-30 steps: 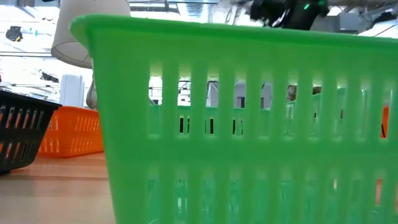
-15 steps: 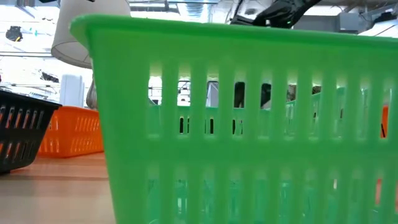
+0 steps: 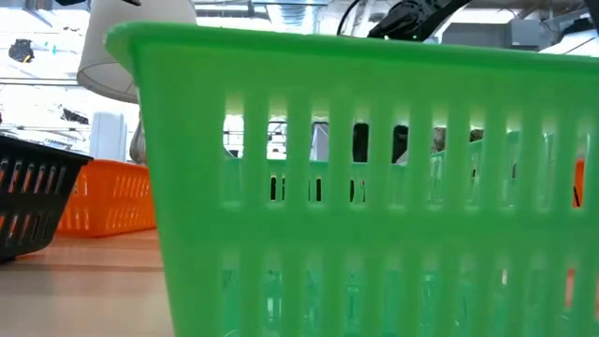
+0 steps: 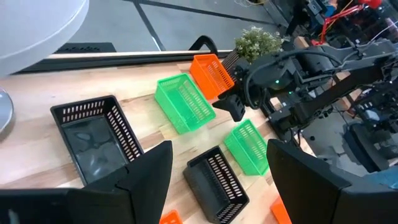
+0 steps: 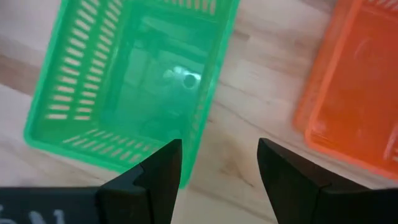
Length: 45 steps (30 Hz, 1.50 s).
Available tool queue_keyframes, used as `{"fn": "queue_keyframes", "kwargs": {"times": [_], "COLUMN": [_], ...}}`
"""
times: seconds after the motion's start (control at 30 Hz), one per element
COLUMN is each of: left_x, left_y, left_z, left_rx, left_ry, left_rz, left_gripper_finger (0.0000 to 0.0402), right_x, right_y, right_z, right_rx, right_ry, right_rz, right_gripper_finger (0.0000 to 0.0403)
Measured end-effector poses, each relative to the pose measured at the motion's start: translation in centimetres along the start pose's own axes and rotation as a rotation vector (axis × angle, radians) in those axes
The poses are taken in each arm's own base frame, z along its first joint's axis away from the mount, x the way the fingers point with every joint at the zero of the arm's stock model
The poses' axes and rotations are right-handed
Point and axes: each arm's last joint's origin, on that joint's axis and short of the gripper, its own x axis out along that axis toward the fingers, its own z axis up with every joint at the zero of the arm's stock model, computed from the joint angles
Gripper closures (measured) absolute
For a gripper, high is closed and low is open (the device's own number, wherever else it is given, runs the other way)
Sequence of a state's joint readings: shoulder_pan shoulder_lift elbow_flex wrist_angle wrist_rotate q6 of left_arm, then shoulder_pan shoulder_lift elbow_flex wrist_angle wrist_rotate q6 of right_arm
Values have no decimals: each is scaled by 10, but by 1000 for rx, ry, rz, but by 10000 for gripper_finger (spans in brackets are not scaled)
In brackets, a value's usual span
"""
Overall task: Stack baskets by color
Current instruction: Stack the top green bin on the middle right green bin
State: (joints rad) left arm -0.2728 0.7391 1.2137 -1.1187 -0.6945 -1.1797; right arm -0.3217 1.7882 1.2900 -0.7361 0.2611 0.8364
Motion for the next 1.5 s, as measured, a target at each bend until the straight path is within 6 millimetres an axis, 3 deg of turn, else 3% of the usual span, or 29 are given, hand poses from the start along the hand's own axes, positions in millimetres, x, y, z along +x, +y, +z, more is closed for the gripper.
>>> {"fn": "queue_keyframes", "kwargs": {"times": [0.73, 1.0, 1.5], "left_x": [1, 6, 9], "left_y": [2, 4, 2], "left_z": [2, -3, -5], "left_rx": [4, 10, -3], "left_ry": [-19, -9, -4], "left_rz": [24, 47, 57], "left_gripper_finger": [150, 150, 150], "right_x": [1, -1, 21], "right_y": [3, 9, 5], "right_z": [8, -1, -18], "right_rx": [-19, -35, -18], "right_ry": [-74, -90, -90], "right_rz": [36, 32, 75], "right_gripper_finger": [173, 173, 174]}}
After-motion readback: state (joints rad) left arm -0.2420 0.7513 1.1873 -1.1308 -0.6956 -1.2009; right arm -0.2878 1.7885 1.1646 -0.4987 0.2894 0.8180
